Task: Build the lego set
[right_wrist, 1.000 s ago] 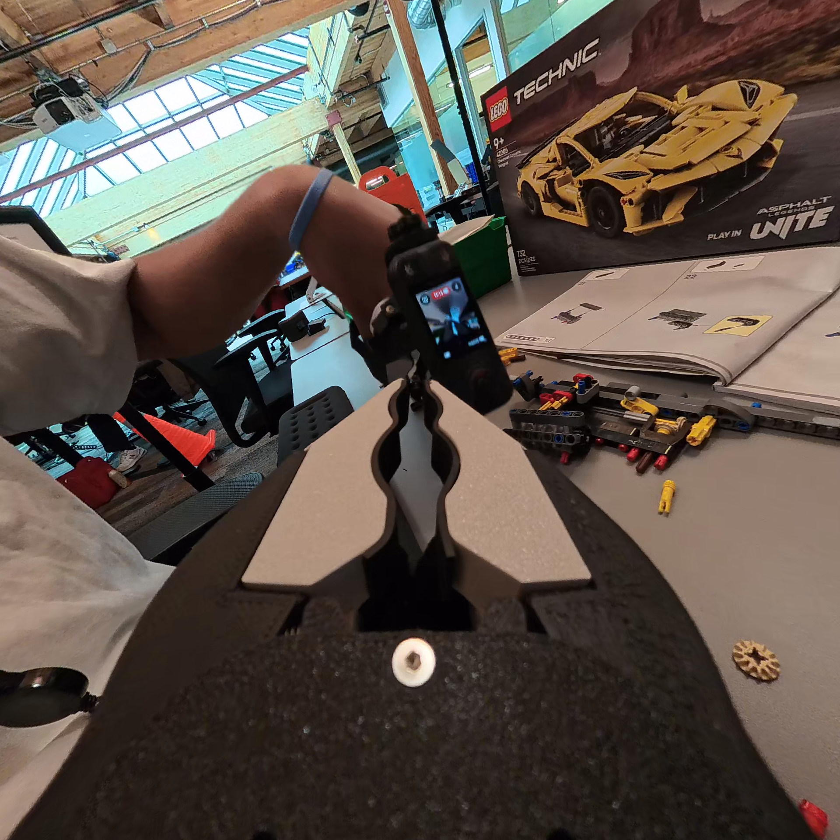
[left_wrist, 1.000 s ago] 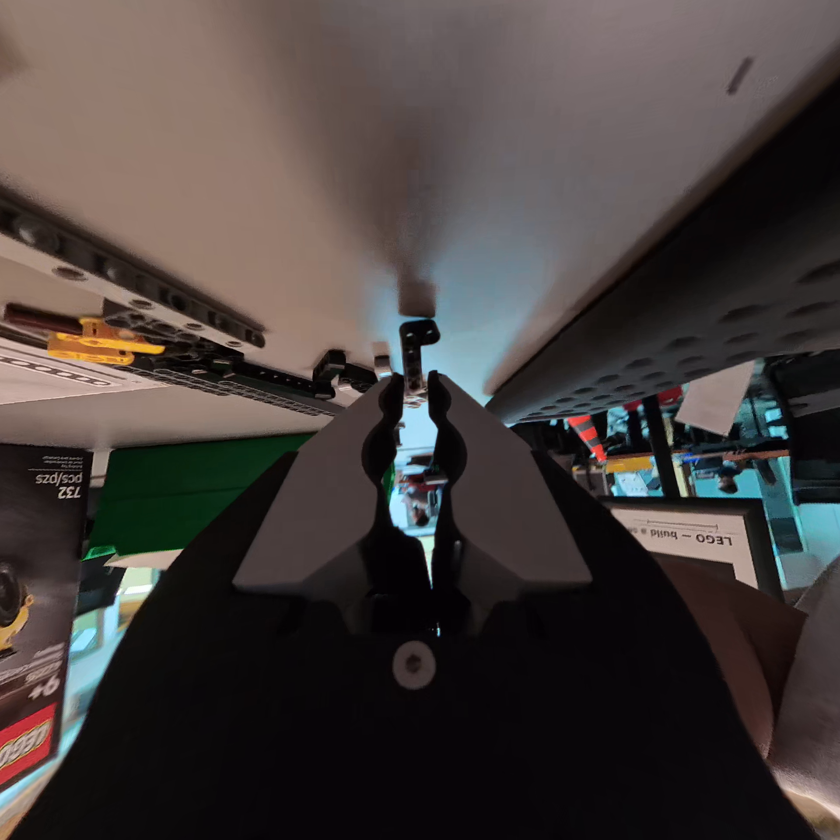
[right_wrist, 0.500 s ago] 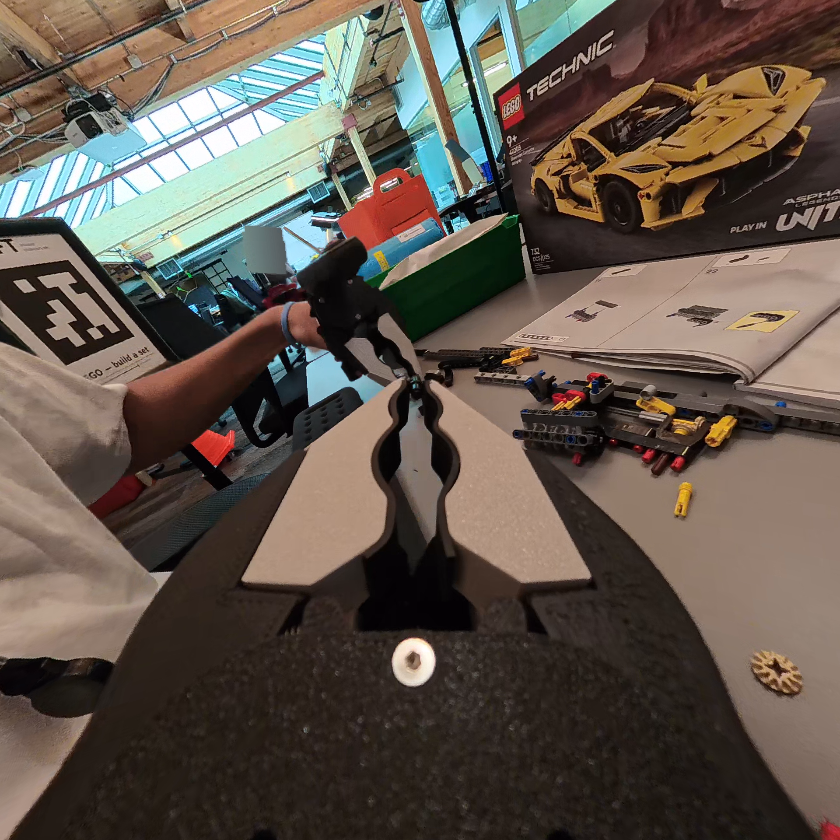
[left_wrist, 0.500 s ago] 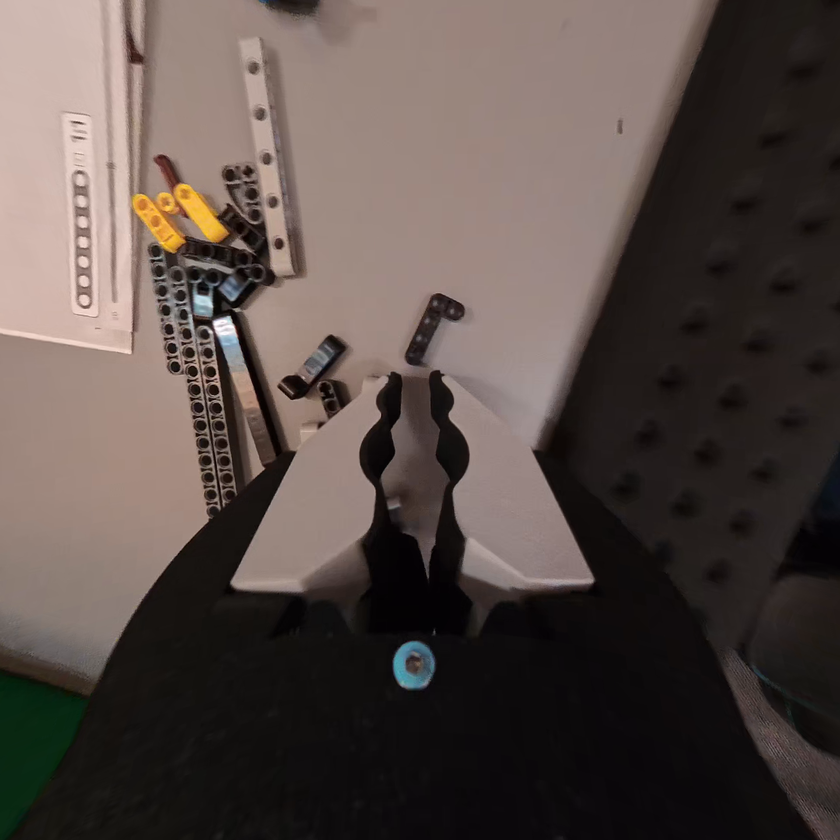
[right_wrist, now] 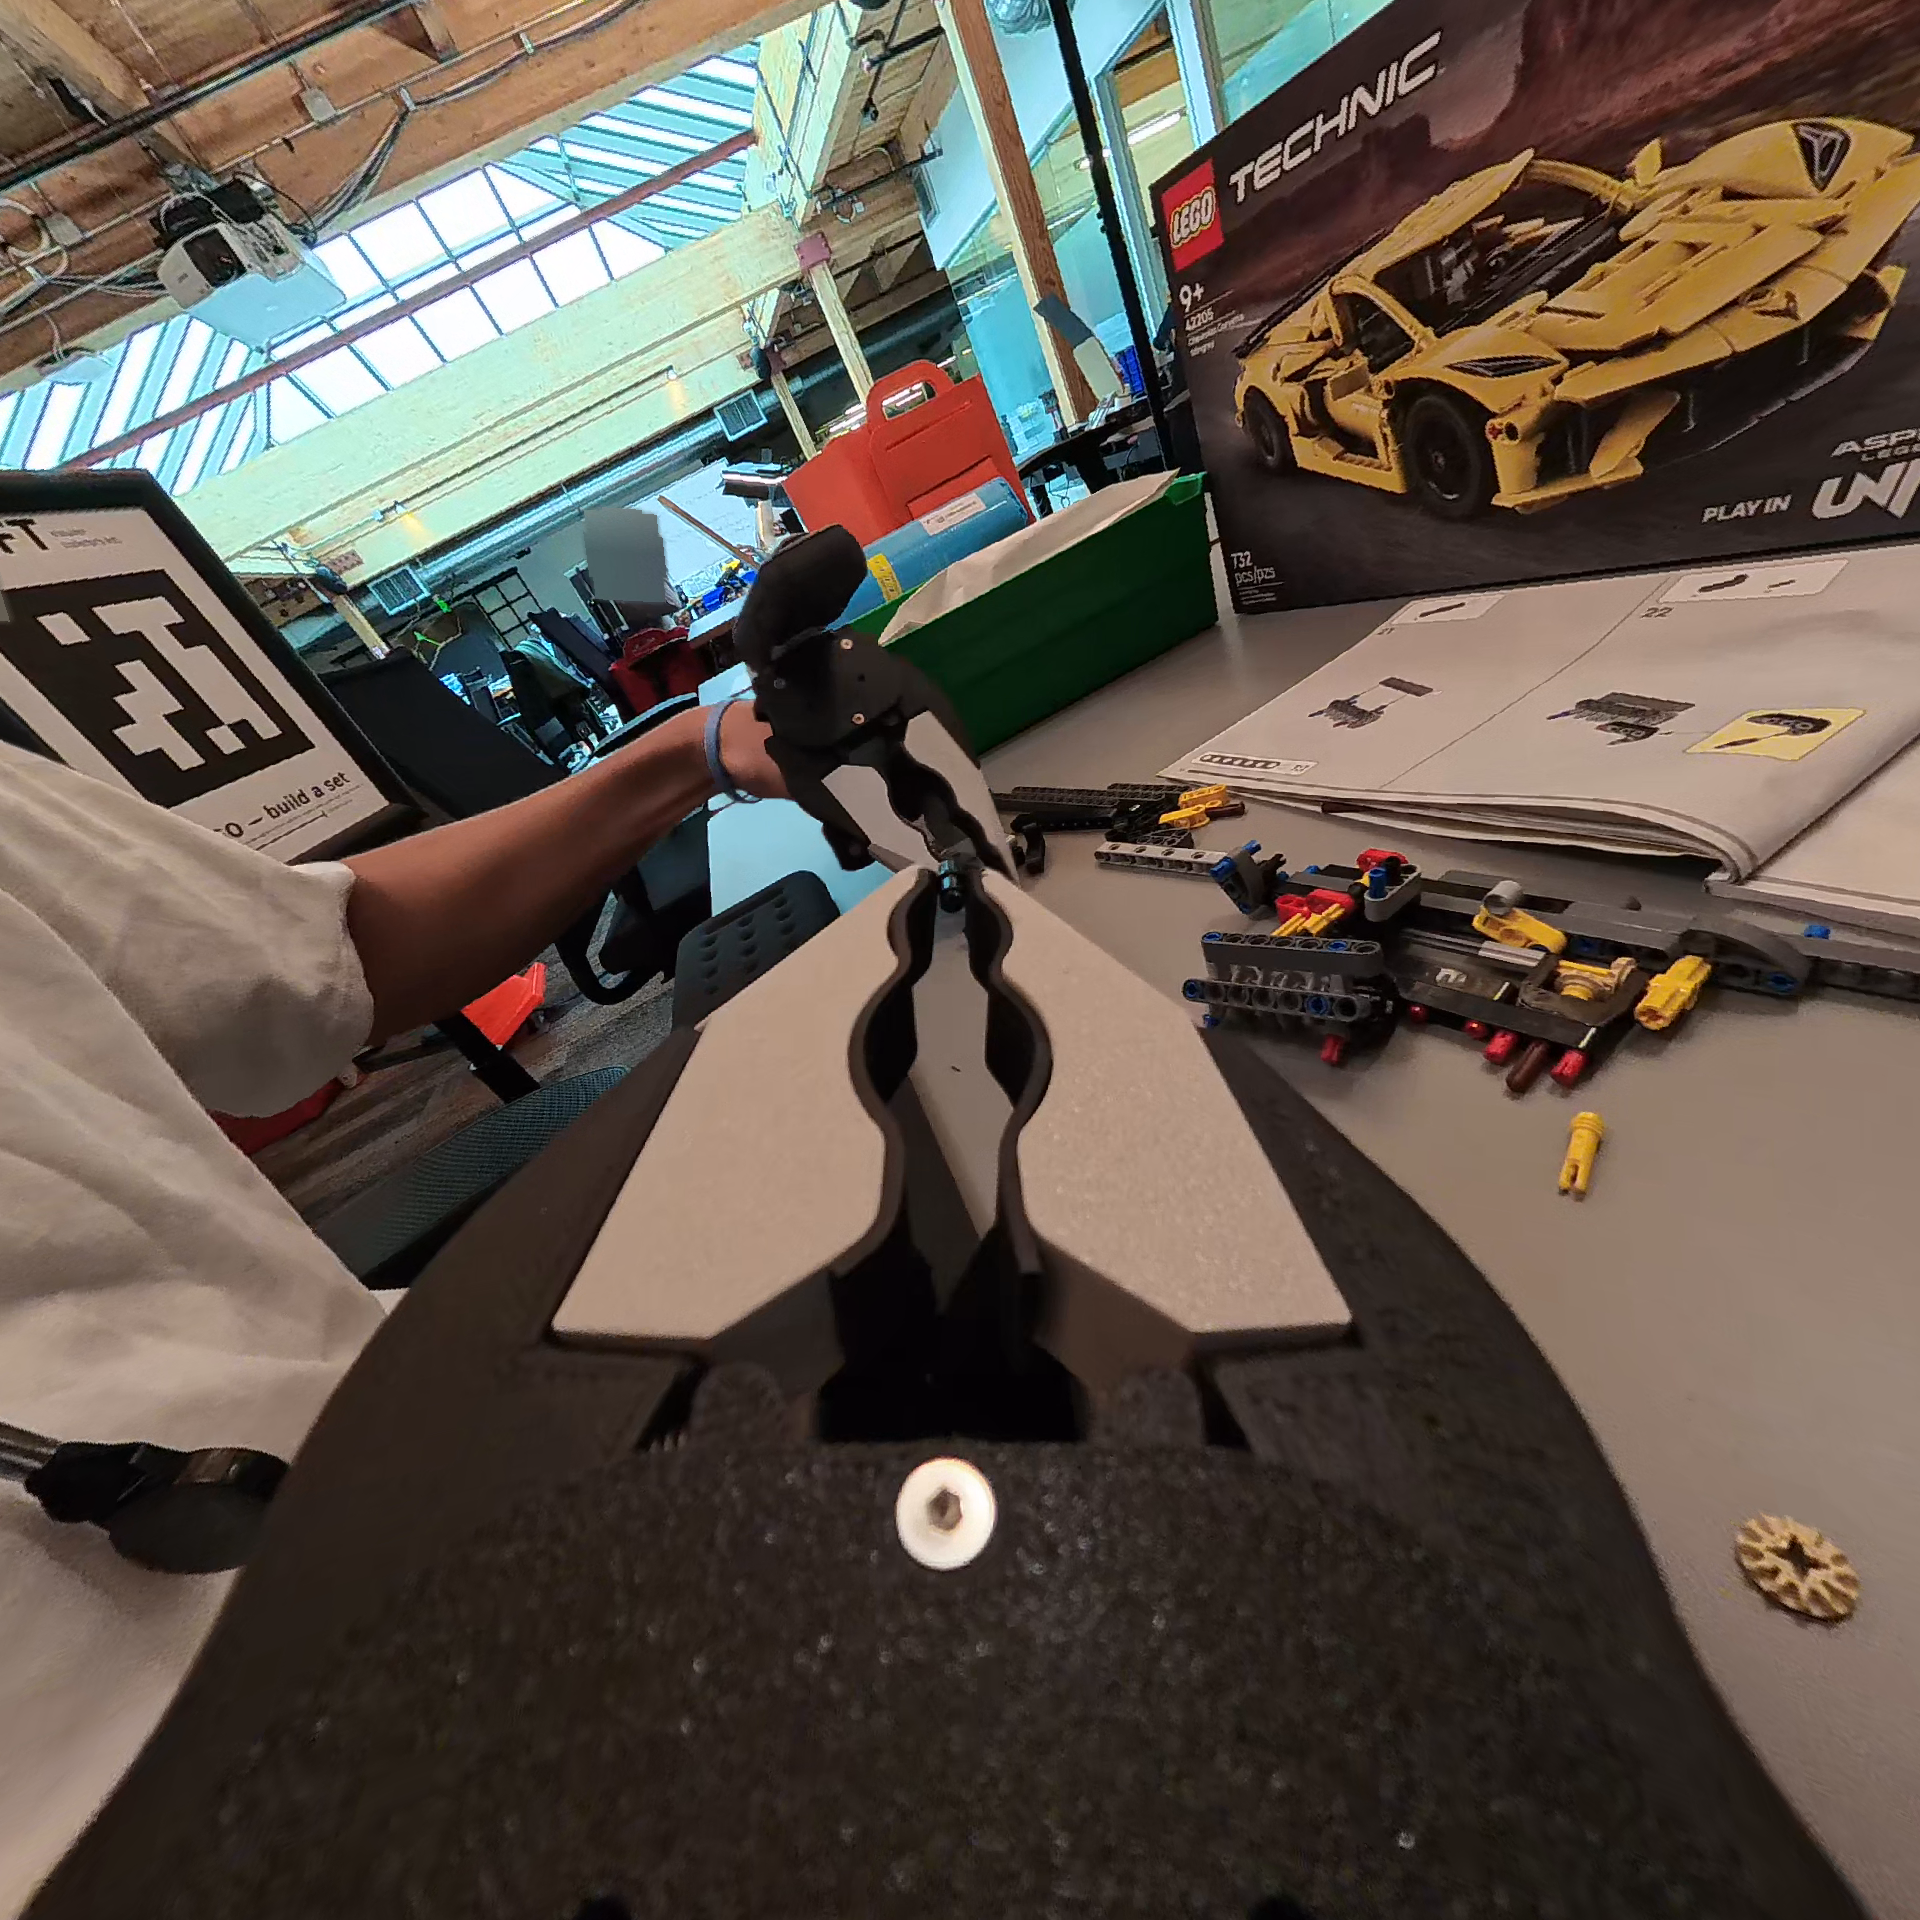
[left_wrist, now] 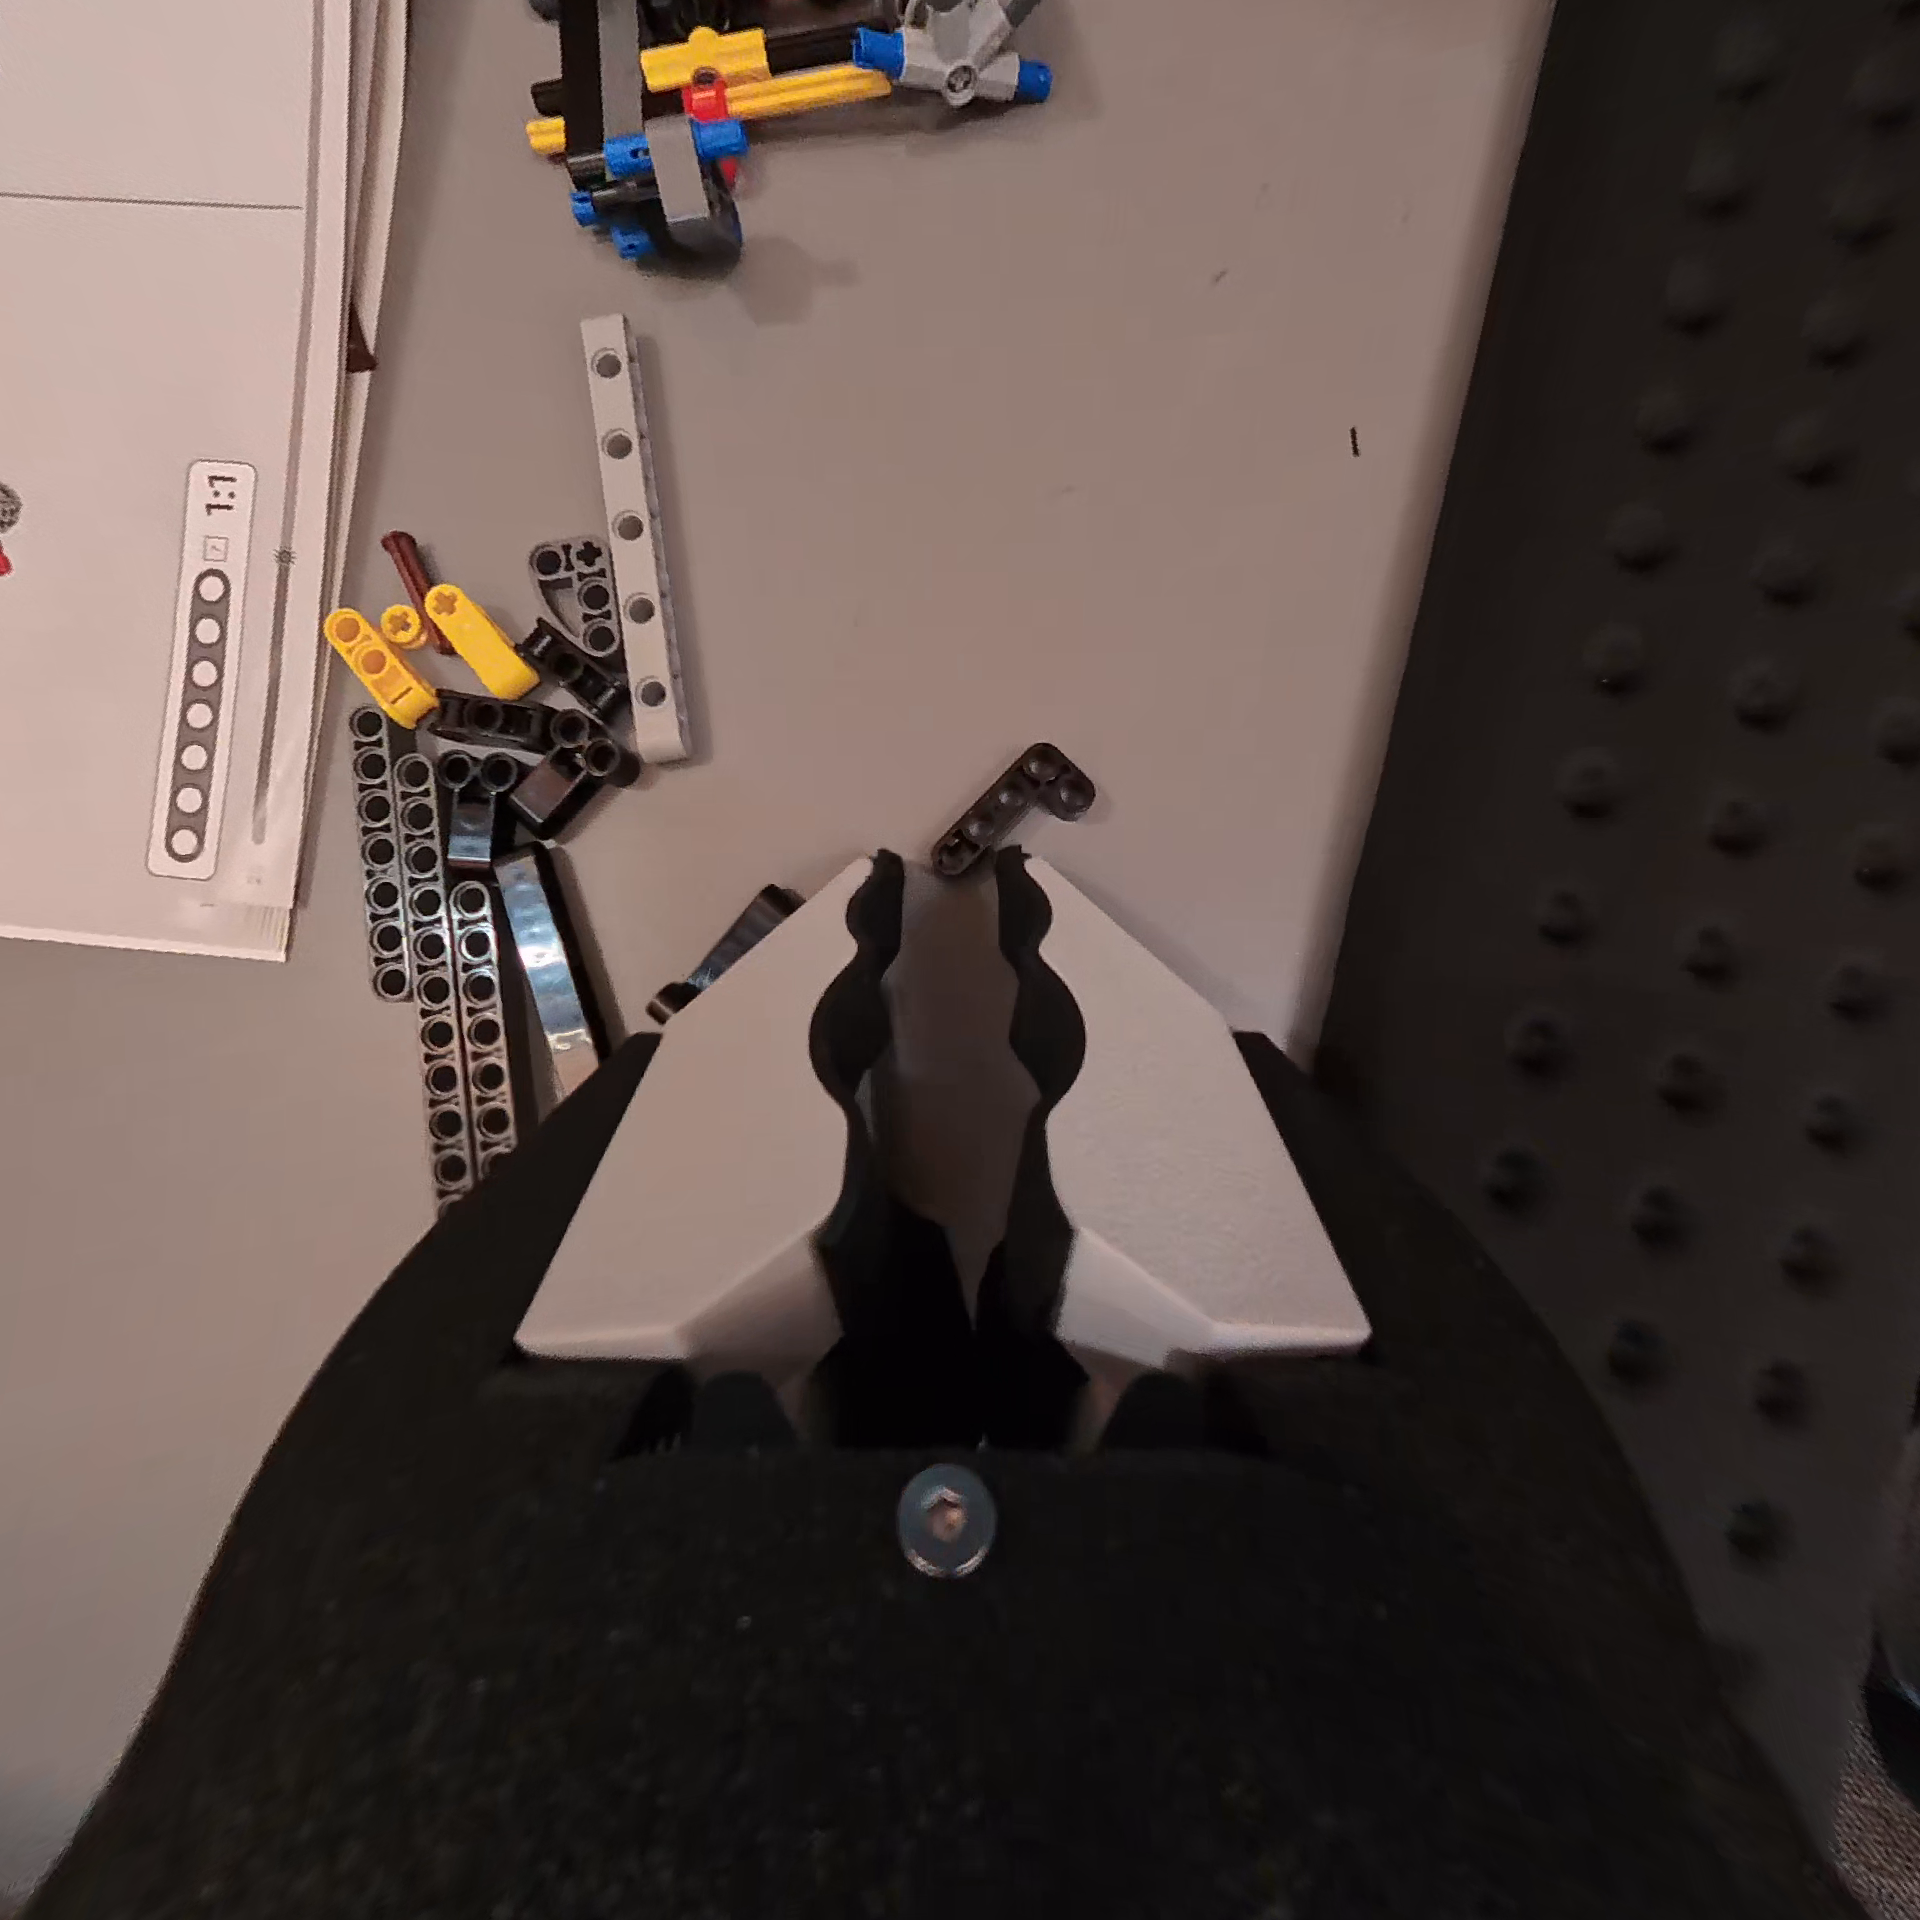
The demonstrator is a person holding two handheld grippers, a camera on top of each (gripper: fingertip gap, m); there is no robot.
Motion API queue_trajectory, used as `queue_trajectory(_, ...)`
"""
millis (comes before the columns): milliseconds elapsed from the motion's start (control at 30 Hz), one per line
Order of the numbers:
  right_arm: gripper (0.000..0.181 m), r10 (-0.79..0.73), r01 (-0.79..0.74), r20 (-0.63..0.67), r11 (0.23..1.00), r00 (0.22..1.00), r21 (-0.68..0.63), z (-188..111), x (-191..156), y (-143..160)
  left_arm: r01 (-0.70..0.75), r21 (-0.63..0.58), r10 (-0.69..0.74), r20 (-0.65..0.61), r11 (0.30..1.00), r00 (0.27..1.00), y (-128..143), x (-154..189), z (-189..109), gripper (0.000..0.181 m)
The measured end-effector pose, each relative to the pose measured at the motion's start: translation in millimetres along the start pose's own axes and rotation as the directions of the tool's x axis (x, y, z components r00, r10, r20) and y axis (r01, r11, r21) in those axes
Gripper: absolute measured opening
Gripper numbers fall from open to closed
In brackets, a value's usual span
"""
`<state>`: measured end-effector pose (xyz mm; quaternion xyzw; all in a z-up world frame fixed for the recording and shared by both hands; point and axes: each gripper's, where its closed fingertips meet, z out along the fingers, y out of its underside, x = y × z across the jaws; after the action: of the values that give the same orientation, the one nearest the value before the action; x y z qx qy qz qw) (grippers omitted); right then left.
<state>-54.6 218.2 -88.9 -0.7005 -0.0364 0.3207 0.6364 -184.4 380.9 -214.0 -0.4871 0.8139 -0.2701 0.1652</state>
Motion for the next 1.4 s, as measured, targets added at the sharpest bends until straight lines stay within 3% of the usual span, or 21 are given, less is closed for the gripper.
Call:
queue_trajectory(167,0.005,-0.004,0.004,0.003,1.0,1.0,-0.001,0,-1,0,-0.019,0.04,0.021,-0.051,0.999,0.998,-7,-4,5,0.018)
queue_trajectory(400,0.005,0.0,0.0,0.006,1.0,1.0,-0.006,1,0,1,-0.042,0.064,0.051,-0.149,0.997,0.988,-19,16,12,0.0)
queue_trajectory(533,0.005,0.0,0.0,0.011,1.0,1.0,-0.01,1,-1,1,-0.017,0.071,0.026,-0.118,0.997,0.993,-21,21,11,0.001)
queue_trajectory(600,0.005,0.002,-0.002,0.016,1.0,1.0,-0.008,2,-1,1,-0.04,0.069,0.044,-0.049,0.997,0.998,-22,14,10,0.003)
queue_trajectory(700,0.005,0.006,-0.005,0.024,1.0,1.0,-0.015,3,-2,2,-0.068,0.021,0.069,-0.008,0.997,0.998,-20,0,13,0.025)
queue_trajectory(867,0.005,-0.007,0.008,0.02,1.0,1.0,-0.006,2,-3,1,-0.133,0.011,0.133,-0.128,0.991,0.983,-32,6,19,0.027)
queue_trajectory(1033,0.005,-0.006,0.006,0.022,1.0,1.0,-0.005,1,-3,1,-0.184,0.019,0.183,-0.216,0.983,0.959,-40,27,30,0.011)
queue_trajectory(1267,0.005,-0.004,0.004,0.032,1.0,0.999,-0.013,2,-4,2,-0.121,0.055,0.128,-0.157,0.991,0.979,-55,43,33,0.007)
queue_trajectory(1400,0.005,0.0,0.001,0.035,1.0,0.999,-0.014,3,-4,2,-0.107,-0.103,0.103,-0.045,0.989,0.994,-43,28,17,0.006)
